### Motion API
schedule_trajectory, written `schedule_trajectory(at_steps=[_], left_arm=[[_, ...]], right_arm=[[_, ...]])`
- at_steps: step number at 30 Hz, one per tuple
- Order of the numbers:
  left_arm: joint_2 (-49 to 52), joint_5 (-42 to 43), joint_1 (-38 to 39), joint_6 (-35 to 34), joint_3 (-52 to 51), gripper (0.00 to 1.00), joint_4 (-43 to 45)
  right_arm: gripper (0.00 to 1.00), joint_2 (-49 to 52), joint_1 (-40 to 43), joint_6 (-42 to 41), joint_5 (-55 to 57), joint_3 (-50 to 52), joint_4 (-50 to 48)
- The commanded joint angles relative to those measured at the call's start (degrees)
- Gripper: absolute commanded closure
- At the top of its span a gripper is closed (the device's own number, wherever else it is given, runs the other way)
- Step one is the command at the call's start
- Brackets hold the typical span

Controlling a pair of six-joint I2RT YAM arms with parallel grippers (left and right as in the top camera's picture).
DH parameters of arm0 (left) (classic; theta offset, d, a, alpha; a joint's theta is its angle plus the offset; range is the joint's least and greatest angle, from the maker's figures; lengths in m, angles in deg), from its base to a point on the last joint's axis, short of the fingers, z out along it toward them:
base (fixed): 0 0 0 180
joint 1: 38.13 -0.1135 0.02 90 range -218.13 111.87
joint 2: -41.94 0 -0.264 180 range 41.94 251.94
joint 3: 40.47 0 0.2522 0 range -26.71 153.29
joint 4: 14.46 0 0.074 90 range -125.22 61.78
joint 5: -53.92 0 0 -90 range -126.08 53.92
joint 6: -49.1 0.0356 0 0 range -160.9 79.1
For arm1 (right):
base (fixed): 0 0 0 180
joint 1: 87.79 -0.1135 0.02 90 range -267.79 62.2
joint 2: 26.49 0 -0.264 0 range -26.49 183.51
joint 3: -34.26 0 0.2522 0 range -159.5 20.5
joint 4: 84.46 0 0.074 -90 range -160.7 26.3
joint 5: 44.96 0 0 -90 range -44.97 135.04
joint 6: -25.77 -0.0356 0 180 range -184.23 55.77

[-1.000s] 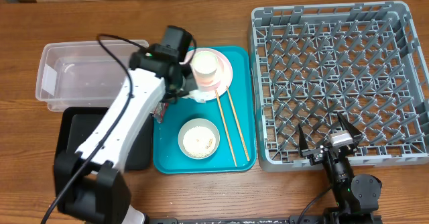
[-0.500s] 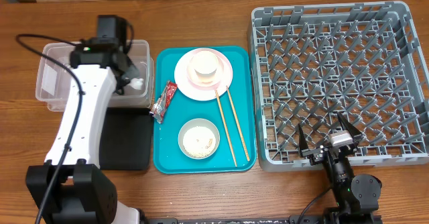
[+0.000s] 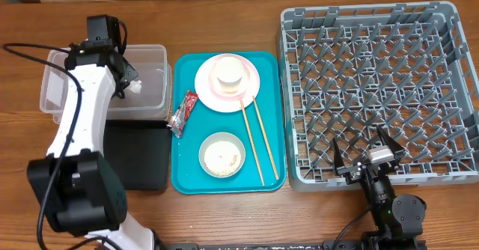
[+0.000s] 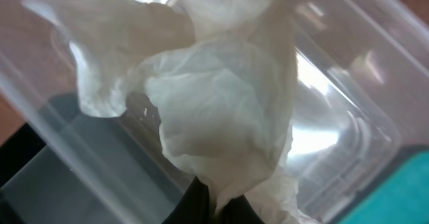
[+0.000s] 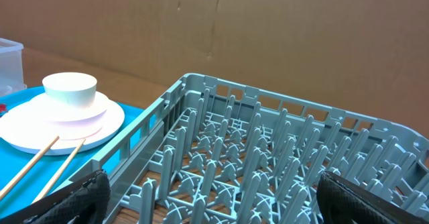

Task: Sort waste into correct bins and load items into the dishwasher
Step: 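Carry the tissue with the left gripper into the clear plastic bin and release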

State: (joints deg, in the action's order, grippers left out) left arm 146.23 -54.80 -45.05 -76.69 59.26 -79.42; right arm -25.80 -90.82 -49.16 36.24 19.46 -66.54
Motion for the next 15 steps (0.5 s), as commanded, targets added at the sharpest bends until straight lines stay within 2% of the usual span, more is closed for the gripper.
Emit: schedule_trajectory(at_steps=[1,5,8,11,15], left_arm=[[4.02,-1.42,-0.52,0.7,0.37,0.93,1.18],[6.32,-1.38,-0.7,1.16,0.37,0.89,3.34],[6.93,-1.44,-0.72,1.22,0.37,0.79,4.63],[6.91,-1.44,-0.87,2.03,0.46,0.62,5.16],[6.36,-1.09,-0.94,6.43,2.62,0.53,3.93]], right_arm=[[0.0,-0.52,0.15,-0.24,-0.28,0.59,-0.22],[0.0,-0.5,0.15,-0.26,-0.28,0.59,-0.22],[0.0,-0.52,0.15,-0.24,-0.28,0.59,-0.22],[0.0,-0.52,0.15,-0.26,-0.28,0.59,-0.22],[0.0,-0.52,0.15,-0.26,-0.28,0.59,-0.22]])
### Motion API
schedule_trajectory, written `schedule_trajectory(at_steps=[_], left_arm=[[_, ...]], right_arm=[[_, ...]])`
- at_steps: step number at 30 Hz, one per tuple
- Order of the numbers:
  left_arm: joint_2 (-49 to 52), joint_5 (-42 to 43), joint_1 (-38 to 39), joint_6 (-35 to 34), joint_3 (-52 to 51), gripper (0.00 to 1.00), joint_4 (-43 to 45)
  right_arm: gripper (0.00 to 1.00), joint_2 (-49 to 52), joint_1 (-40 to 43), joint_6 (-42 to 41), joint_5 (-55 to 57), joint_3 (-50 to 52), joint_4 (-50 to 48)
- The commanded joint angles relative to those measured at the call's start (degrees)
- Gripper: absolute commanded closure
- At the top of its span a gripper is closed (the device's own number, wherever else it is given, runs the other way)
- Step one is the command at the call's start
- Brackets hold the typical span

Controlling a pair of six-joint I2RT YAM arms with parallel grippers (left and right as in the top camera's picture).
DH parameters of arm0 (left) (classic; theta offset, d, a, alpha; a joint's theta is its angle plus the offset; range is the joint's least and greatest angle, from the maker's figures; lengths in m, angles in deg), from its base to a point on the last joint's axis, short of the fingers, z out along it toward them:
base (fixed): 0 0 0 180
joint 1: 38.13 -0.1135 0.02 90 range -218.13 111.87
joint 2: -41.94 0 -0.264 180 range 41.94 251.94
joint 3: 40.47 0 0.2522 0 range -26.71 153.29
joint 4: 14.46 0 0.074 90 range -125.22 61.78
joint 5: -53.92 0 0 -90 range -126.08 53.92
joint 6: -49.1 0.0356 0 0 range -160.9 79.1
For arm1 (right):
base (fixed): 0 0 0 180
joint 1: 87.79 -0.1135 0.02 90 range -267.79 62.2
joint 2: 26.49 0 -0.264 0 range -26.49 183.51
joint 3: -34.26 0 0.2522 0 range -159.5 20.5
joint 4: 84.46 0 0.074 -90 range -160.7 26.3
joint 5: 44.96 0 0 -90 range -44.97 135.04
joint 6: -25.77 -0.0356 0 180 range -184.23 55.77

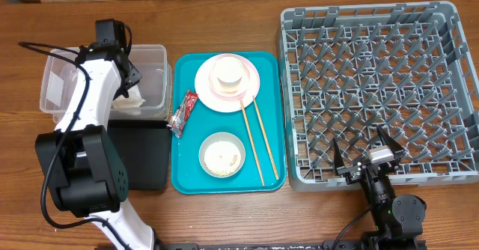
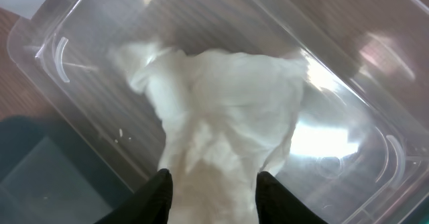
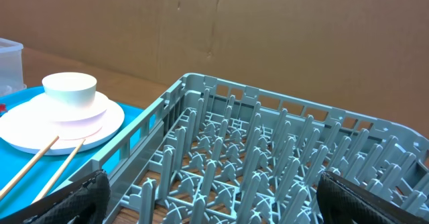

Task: Sort waste into correct bins and load items into the dishwasher
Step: 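Carry the tissue with the left gripper into the clear plastic bin and release, then reach the left gripper to the red snack wrapper and grasp it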

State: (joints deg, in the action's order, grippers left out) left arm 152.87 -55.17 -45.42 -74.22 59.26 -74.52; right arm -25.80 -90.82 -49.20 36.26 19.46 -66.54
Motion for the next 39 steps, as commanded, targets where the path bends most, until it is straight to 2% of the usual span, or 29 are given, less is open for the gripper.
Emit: schedule_trajectory(at_steps=[1,6,12,16,22,27,34,39], left_arm=[[-0.61,-0.37,-0.55,4.92,3.93,0.52,-2.78],[-3.67,3.08,-0.11,5.62,12.72,0.47,-15.02],[-10.29,23.02,2.34,12.44,17.53,0.44,-23.69],[-13.4,27.96,5.7,14.1,17.53,0.42,-27.8],[-14.14,26.95,14.73,16.76,17.16,0.41,-35.47],[-13.73,21.81,23.45,16.83,15.28,0.4,-37.9],[-13.73,15.65,33.57,16.83,8.41,0.37,-32.98],[-13.73,13.97,35.87,16.83,1.97,0.37,-27.02]], right_arm=[[0.0,-0.52,0.15,-0.2,-0.31,0.59,-0.22],[0.0,-0.52,0.15,-0.22,-0.31,0.59,-0.22],[0.0,-0.52,0.15,-0.22,-0.31,0.59,-0.22],[0.0,-0.52,0.15,-0.22,-0.31,0.59,-0.22],[0.0,-0.52,0.15,-0.22,-0.31,0.59,-0.22],[0.0,-0.52,0.15,-0.22,-0.31,0.59,-0.22],[0.0,-0.52,0.15,-0.22,-0.31,0.59,-0.22],[0.0,-0.52,0.15,-0.2,-0.31,0.59,-0.22]])
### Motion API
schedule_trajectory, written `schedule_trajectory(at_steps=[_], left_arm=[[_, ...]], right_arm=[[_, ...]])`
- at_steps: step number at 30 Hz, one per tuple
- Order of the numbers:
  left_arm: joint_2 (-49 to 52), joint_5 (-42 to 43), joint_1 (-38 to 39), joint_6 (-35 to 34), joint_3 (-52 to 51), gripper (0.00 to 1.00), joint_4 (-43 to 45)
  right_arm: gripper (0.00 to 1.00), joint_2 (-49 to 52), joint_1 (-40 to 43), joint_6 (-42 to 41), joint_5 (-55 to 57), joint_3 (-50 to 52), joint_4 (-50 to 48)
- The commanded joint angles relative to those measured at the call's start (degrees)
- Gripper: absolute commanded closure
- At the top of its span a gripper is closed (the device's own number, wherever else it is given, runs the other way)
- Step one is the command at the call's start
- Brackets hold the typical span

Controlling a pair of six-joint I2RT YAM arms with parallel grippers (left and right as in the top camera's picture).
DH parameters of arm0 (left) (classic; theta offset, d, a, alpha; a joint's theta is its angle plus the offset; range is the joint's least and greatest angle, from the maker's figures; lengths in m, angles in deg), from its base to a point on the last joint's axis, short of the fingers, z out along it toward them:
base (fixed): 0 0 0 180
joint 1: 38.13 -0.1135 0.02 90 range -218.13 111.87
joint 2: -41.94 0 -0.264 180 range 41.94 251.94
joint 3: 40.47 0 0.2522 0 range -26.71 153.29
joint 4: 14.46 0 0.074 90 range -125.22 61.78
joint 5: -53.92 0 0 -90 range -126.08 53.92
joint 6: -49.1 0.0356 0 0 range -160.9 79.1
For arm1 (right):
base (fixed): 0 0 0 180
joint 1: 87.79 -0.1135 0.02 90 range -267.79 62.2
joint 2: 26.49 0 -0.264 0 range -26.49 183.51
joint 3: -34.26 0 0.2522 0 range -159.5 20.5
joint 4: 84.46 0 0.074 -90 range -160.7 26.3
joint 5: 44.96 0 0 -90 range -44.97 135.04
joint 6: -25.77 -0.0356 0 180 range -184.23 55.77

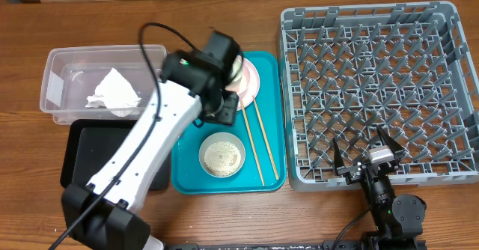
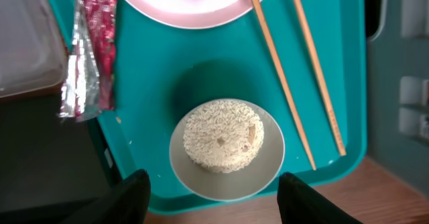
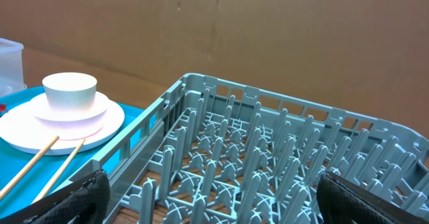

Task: Sort waste into correct bins and load items into the dishwasher
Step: 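Reach the left gripper to the red snack wrapper and grasp it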

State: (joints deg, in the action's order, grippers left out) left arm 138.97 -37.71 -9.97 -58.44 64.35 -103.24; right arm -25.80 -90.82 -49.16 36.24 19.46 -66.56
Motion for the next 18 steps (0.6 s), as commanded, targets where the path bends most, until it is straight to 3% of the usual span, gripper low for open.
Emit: schedule_trajectory(at_steps=[1,4,8,14,18], left_arm=[[0.17,-5.14,0.39,0.98,-4.26,0.37,2.56],[0.22,-13.29,-0.55,0.81,-8.2,0.36,6.75],[0.24,-18.1,-1.95,1.29,-11.67,0.34,12.52],[0.39,-18.53,-4.04,6.71,-17.22,0.34,20.17],[0.42,-18.67,-6.56,6.82,-20.04,0.34,23.67]], right_arm=[[0.0,-0.52,0.15,-0.24,-0.28,0.59,-0.22],[0.0,-0.52,0.15,-0.24,-0.28,0.59,-0.2],[0.0,-0.52,0.15,-0.24,-0.28,0.59,-0.22],[0.0,-0.52,0.15,-0.26,-0.28,0.59,-0.2],[0.0,-0.52,0.15,-0.24,-0.28,0.59,-0.2]])
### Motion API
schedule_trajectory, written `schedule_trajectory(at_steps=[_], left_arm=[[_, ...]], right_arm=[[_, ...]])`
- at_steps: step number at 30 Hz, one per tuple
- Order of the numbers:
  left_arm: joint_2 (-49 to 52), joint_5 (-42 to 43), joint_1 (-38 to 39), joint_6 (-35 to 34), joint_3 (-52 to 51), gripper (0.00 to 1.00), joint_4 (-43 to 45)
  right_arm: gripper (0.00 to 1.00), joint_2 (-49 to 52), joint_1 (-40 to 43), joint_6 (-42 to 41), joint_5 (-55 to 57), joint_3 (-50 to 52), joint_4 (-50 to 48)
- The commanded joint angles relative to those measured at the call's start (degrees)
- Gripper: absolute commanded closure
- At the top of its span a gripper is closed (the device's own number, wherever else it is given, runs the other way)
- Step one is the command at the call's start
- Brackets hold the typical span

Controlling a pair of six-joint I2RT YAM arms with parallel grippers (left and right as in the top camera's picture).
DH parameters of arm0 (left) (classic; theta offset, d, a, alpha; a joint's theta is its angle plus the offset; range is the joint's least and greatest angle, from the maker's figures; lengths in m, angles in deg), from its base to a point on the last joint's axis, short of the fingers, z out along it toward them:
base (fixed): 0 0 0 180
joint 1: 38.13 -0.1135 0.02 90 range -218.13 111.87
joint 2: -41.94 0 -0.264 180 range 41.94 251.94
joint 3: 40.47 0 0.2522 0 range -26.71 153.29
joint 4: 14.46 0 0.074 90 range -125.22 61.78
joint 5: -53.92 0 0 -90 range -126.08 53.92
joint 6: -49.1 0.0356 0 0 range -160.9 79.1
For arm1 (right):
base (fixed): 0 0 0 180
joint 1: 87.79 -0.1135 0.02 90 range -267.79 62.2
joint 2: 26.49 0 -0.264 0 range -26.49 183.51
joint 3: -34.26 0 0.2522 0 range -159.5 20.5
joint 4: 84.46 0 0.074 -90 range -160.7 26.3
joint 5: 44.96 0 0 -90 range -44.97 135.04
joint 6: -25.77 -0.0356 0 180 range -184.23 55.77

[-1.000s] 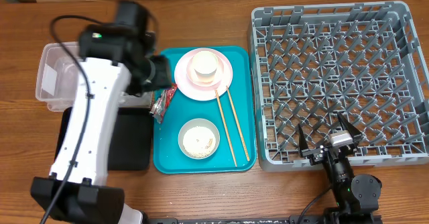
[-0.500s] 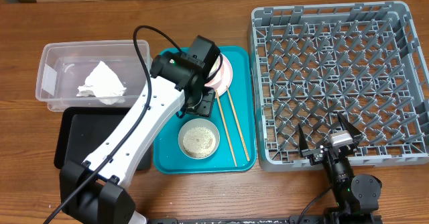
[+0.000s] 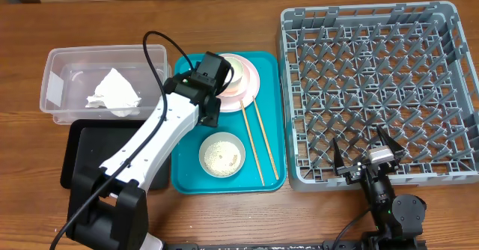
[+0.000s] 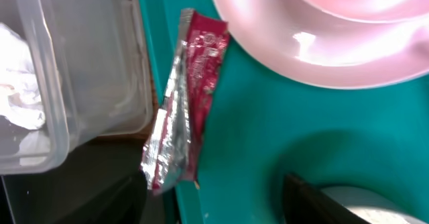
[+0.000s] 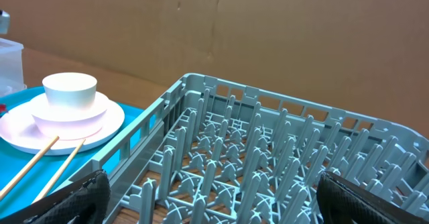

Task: Sort waste into correct bins and load items into the dishwasher
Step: 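Reach the left gripper to the red snack wrapper and grasp it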

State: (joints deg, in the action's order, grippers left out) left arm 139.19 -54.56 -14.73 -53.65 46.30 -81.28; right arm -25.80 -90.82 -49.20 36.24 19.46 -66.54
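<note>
A red and silver wrapper lies on the left edge of the teal tray, beside the clear bin. My left gripper hangs open just above it, one finger on each side; the overhead view shows that gripper at the tray's upper left, with the arm hiding the wrapper. The pink plate with a white cup, the rice bowl and two chopsticks rest on the tray. A white napkin is in the clear bin. My right gripper stands open at the grey dish rack.
A black bin sits in front of the clear bin, left of the tray. My left arm stretches across the black bin and the tray's left side. The rack fills the right half of the table.
My left gripper was open over the rice bowl and chopsticks. It is now lower and further left and back, over the wrapper at the tray's left edge. The right arm has not moved.
My left gripper was shut on the white napkin over the clear bin. Then it was open with the napkin lying in the bin. Later it was above the rice bowl on the tray, and now over the wrapper. The right gripper stayed at the rack.
</note>
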Motion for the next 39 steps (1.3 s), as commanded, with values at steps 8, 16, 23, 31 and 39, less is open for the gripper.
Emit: schedule_trajectory(at_steps=[8,16,23,31,39], left_arm=[[0.24,-0.98,-4.74,2.1,-6.78,0.34,9.07],[0.26,-0.96,-4.72,2.97,-9.18,0.35,13.97],[1.81,-0.28,-4.72,2.95,-12.55,0.38,19.04],[5.53,0.31,-4.74,2.97,-12.83,0.51,20.13],[6.56,0.24,-4.68,2.93,-12.72,0.96,20.31]], right_arm=[[0.0,-0.52,0.15,-0.22,-0.28,0.59,-0.24],[0.0,-0.52,0.15,-0.2,-0.28,0.59,-0.22],[0.0,-0.52,0.15,-0.2,-0.28,0.59,-0.22],[0.0,-0.52,0.15,-0.2,-0.28,0.59,-0.22],[0.0,-0.52,0.15,-0.22,-0.28,0.59,-0.22]])
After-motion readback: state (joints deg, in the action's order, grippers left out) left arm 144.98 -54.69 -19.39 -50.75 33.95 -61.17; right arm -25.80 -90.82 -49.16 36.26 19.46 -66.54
